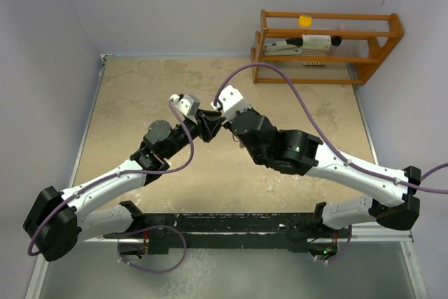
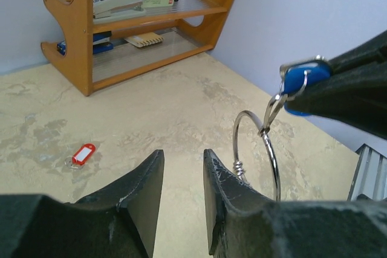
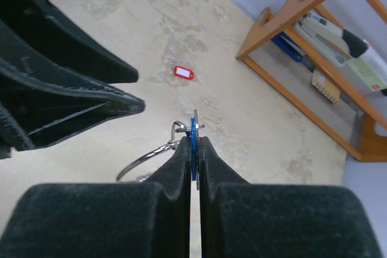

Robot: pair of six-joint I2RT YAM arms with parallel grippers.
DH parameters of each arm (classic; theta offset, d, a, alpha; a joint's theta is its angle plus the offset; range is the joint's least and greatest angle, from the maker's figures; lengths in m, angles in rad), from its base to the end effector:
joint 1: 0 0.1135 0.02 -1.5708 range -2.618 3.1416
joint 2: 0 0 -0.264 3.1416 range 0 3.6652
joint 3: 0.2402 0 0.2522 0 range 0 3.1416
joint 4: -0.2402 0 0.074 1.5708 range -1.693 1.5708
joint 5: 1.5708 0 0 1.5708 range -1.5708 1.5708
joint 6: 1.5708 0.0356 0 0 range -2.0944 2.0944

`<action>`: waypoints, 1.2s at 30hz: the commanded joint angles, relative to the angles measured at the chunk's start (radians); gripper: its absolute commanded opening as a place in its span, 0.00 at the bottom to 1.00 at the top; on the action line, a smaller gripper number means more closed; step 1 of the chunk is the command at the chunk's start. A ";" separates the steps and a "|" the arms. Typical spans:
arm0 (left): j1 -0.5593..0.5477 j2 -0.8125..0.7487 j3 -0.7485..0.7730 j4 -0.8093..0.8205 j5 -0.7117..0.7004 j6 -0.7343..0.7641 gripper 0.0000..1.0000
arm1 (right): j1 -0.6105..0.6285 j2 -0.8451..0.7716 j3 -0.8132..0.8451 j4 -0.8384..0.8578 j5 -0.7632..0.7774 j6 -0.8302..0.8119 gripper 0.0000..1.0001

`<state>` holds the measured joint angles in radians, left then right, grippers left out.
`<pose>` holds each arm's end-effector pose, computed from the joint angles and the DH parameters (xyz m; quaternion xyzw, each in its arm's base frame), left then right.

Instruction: Remove the keys from the keyring

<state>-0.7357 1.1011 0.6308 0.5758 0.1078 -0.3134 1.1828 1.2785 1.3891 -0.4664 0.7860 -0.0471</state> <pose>0.1864 -0.1739 0.3029 0.1791 0.6446 -0.4030 0.6245 0.1269 0.2438 0.4184 -0.2590 0.7456 0.0185 0.6137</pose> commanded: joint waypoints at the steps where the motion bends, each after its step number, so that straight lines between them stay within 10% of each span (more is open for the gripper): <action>1: -0.009 -0.079 -0.053 0.120 -0.022 -0.005 0.30 | 0.025 0.011 0.081 -0.042 0.158 -0.019 0.00; 14: -0.025 -0.143 -0.121 0.240 -0.094 0.004 0.46 | 0.046 0.137 0.216 -0.161 0.348 -0.056 0.00; 36: -0.218 -0.019 -0.087 0.405 -0.307 0.181 0.63 | 0.076 0.165 0.251 -0.131 0.254 -0.018 0.00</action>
<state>-0.9413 1.0615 0.5152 0.8562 -0.1432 -0.1856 1.2495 1.4521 1.5875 -0.6262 1.0481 -0.0856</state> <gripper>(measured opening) 0.628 0.020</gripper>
